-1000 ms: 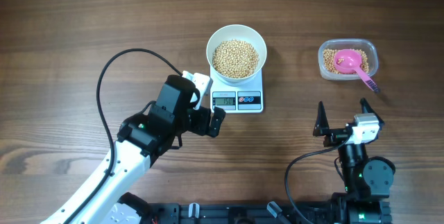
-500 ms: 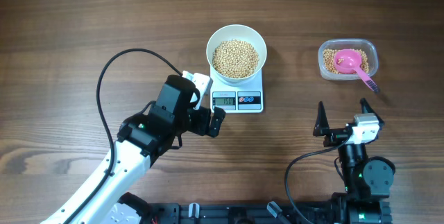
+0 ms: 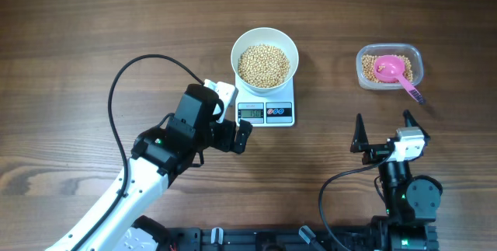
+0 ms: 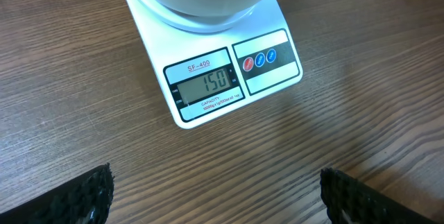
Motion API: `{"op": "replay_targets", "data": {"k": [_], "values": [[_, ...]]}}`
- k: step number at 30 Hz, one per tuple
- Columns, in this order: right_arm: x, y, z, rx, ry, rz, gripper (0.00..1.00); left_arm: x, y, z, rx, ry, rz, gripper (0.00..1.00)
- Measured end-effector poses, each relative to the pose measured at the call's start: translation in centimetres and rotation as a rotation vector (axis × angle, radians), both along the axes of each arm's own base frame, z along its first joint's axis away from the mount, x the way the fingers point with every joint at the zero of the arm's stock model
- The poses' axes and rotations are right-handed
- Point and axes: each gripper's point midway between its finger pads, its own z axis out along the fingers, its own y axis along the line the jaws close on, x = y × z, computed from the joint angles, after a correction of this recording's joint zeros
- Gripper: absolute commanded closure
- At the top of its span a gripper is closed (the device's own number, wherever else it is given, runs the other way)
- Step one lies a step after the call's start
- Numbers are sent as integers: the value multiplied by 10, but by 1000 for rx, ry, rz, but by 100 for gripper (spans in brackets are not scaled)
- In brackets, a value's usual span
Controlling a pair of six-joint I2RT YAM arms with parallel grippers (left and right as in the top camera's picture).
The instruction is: Scoop item into bowl and weigh 150g on scale
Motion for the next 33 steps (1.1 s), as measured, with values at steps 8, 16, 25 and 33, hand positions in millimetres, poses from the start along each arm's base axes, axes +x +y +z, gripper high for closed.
{"op": "replay_targets", "data": {"k": [8, 16, 25, 33], "values": [[0, 0, 0, 0, 0, 0, 0, 0, 0, 0, 0, 0, 0, 0], [0, 0, 0, 0, 0, 0, 0, -2, 0, -1, 4, 7, -1, 0], [0, 0, 0, 0, 0, 0, 0, -23, 11, 29, -19, -51, -6, 0], [0, 0, 0, 0, 0, 0, 0, -12, 64, 72, -102, -305, 187, 0]]}}
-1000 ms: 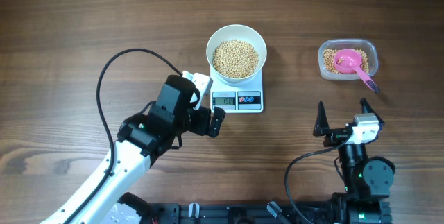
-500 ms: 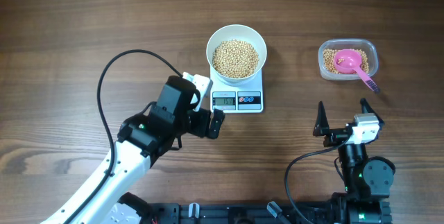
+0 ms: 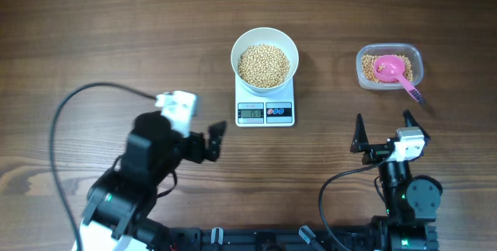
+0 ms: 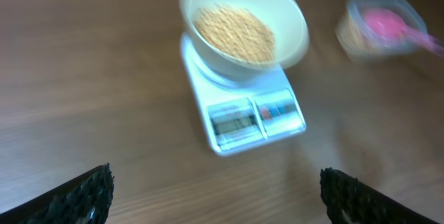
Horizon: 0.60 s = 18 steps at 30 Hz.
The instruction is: Scoop item into bowl and weigh 150g on scale
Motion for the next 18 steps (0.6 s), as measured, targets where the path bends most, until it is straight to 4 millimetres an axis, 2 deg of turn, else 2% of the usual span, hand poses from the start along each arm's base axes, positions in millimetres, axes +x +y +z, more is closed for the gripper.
{"op": "replay_targets", "data": {"k": [4, 8, 12, 18], "values": [[0, 0, 0, 0, 0, 0, 0, 5, 32, 13, -33, -115, 122, 0], [0, 0, 0, 0, 0, 0, 0, -2, 56, 17, -48, -185, 207, 0], [0, 0, 0, 0, 0, 0, 0, -11, 64, 21, -63, -247, 233, 0], [0, 0, 0, 0, 0, 0, 0, -19, 66, 33, -103, -392, 232, 0]]}}
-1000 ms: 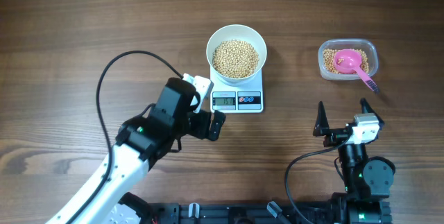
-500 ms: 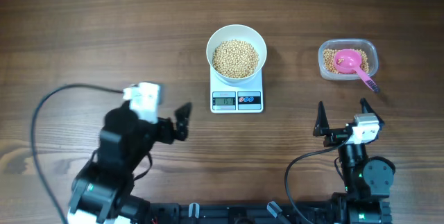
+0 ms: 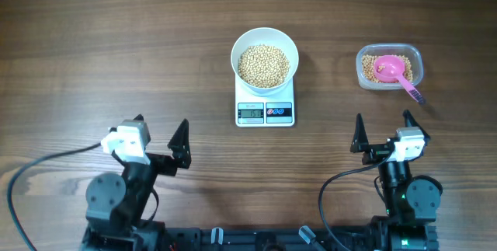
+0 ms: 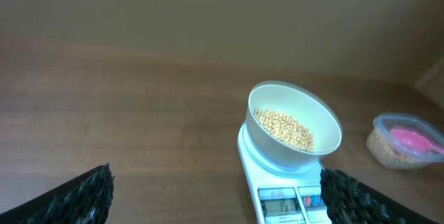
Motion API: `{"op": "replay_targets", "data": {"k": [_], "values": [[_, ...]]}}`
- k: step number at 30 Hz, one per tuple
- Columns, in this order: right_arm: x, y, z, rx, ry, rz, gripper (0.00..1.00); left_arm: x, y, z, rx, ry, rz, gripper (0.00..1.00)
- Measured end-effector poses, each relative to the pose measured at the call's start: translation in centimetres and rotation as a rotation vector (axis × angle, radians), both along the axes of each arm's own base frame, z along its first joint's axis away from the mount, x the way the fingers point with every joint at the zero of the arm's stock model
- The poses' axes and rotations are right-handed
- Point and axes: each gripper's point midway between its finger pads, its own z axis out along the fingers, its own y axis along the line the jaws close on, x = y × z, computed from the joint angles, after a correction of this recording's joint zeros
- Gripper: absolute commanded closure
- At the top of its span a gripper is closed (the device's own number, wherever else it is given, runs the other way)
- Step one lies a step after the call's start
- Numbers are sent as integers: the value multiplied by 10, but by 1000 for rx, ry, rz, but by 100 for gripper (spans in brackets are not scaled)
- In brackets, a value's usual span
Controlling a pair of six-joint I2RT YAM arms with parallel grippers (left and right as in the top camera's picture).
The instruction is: Scoop item into bowl and weigh 150g on scale
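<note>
A white bowl (image 3: 265, 58) filled with soybeans sits on the white digital scale (image 3: 265, 109); the same bowl (image 4: 295, 127) and scale (image 4: 277, 195) show in the left wrist view, the display too blurred to read. A clear container (image 3: 389, 66) of soybeans at the right holds a pink scoop (image 3: 394, 71). My left gripper (image 3: 159, 139) is open and empty near the front left edge, well away from the scale. Open and empty too, my right gripper (image 3: 383, 130) rests at the front right, below the container.
The brown wooden table (image 3: 116, 41) carries only the scale, bowl and container. Black cables loop from both arm bases along the front edge. The container (image 4: 408, 140) appears at the right of the left wrist view.
My left arm has drawn back from the middle left of the table to its base at the front left, gripper still open. The right arm, scale, bowl and scoop are unchanged.
First my left gripper hovered open just in front of the scale, whose display read 150. It then stood farther back and left of the scale. Now it rests at the front left edge, with the bowl of beans still on the scale.
</note>
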Motion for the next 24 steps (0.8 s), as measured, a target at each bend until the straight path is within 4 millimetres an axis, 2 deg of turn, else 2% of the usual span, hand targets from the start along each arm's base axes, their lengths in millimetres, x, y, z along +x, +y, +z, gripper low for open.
{"op": "replay_targets", "data": {"k": [9, 17, 24], "values": [[0, 0, 0, 0, 0, 0, 0, 6, 1, -12, -27, -176, 6, 0], [0, 0, 0, 0, 0, 0, 0, 14, 12, -18, -39, -307, 56, 0], [0, 0, 0, 0, 0, 0, 0, 19, 30, -31, -26, -291, 132, 0]]}}
